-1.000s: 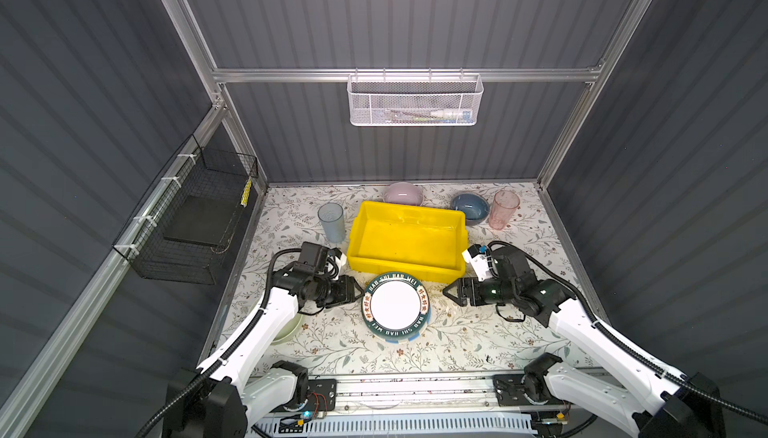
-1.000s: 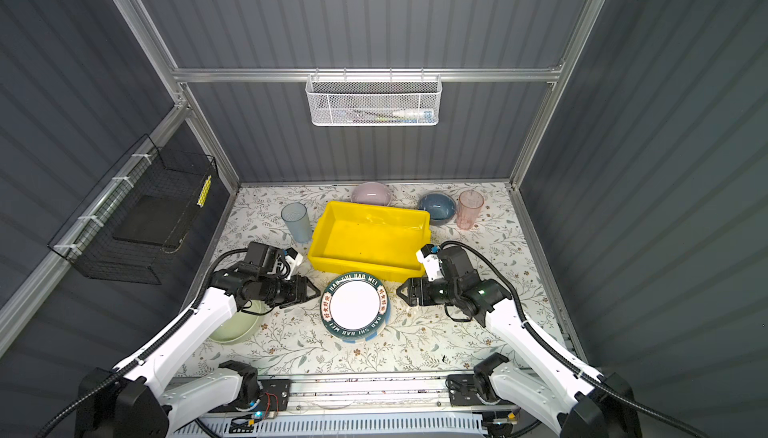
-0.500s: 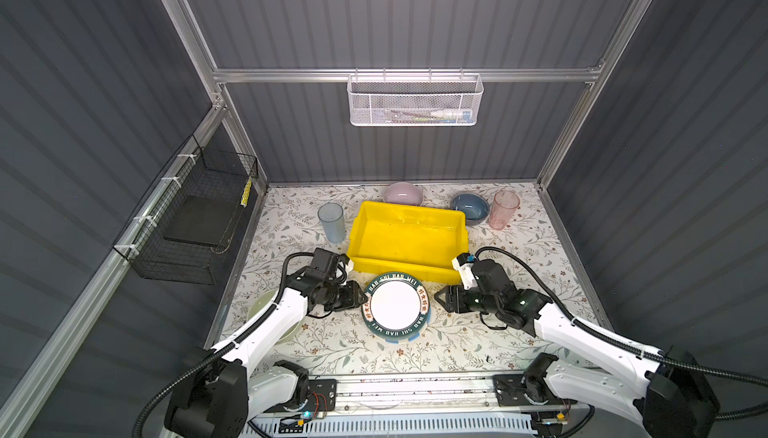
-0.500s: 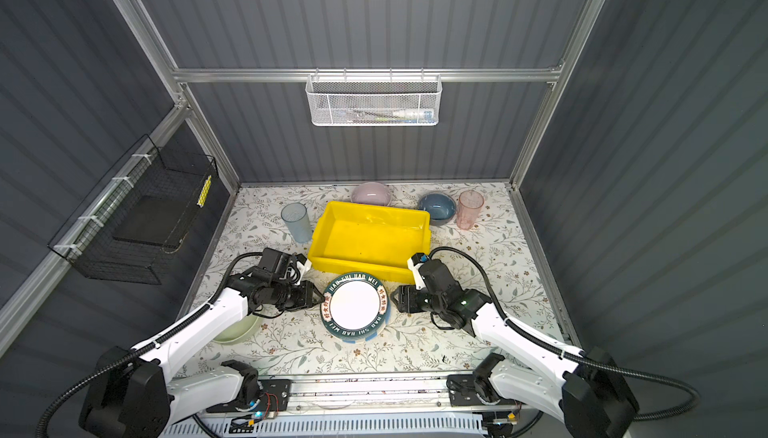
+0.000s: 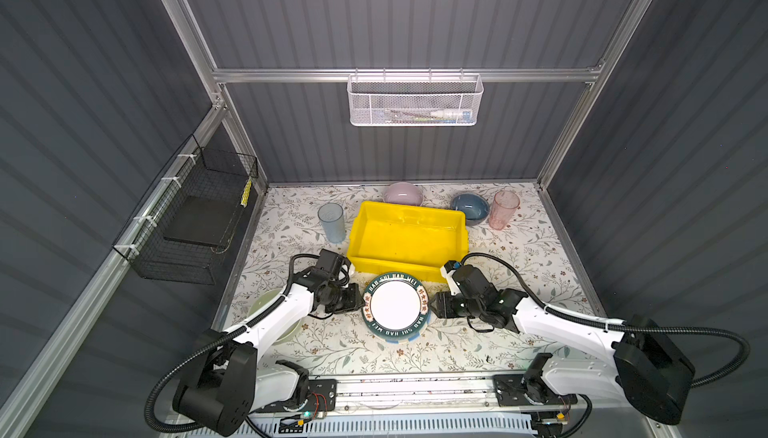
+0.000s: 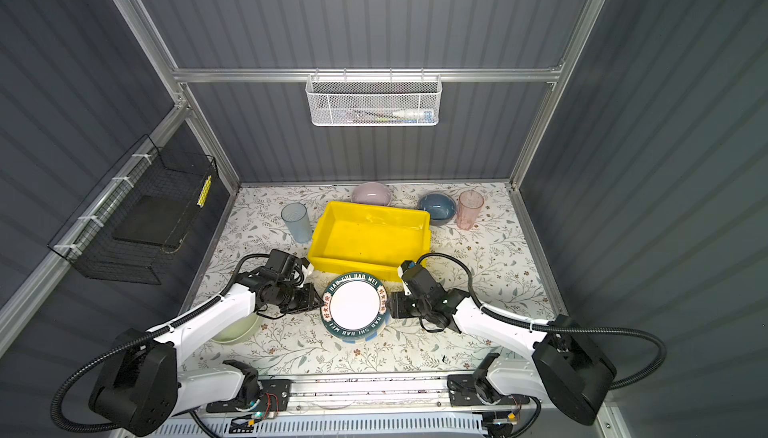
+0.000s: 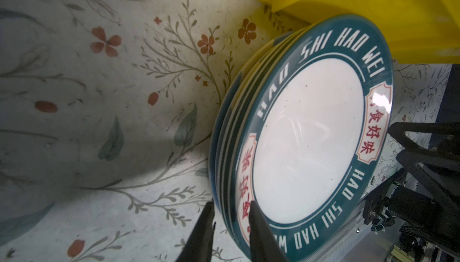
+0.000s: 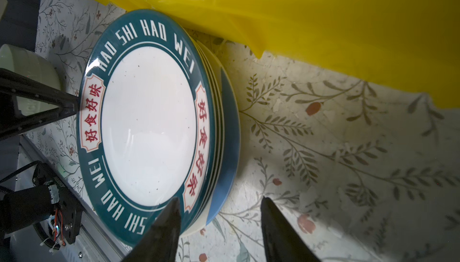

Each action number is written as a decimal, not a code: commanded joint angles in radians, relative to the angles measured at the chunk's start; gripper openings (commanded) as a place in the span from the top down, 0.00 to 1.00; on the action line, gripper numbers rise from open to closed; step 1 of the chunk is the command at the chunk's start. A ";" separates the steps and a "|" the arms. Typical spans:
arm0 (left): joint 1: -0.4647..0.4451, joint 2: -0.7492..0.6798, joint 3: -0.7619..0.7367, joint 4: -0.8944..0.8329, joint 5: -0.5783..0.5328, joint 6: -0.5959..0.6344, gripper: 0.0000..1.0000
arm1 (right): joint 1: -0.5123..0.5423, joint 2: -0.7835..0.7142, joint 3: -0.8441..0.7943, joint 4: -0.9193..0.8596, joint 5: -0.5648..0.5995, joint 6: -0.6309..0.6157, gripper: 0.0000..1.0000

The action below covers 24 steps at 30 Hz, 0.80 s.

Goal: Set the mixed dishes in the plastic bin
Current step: 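Move both grippers to opposite rims of the green-rimmed plate stack, then pinch the top green-rimmed plate rims with both grippers and lift it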

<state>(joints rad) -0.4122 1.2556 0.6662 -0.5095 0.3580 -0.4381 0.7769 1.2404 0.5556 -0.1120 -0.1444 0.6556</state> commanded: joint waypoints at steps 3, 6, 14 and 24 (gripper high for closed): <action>-0.009 0.019 -0.011 0.001 -0.018 0.007 0.75 | 0.015 0.015 0.019 0.048 0.014 0.028 0.49; -0.010 0.030 -0.008 -0.006 -0.021 0.010 0.76 | 0.016 0.026 0.022 0.061 0.012 0.037 0.51; -0.011 0.038 -0.017 0.003 -0.054 0.006 0.78 | 0.016 0.071 0.024 0.123 -0.010 0.047 0.53; -0.011 0.041 -0.031 0.016 -0.057 -0.005 0.82 | 0.018 0.082 0.041 0.155 -0.046 0.052 0.59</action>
<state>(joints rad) -0.4229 1.2858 0.6586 -0.4763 0.3321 -0.4389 0.7887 1.3209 0.5735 0.0299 -0.1753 0.7002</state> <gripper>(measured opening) 0.183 0.411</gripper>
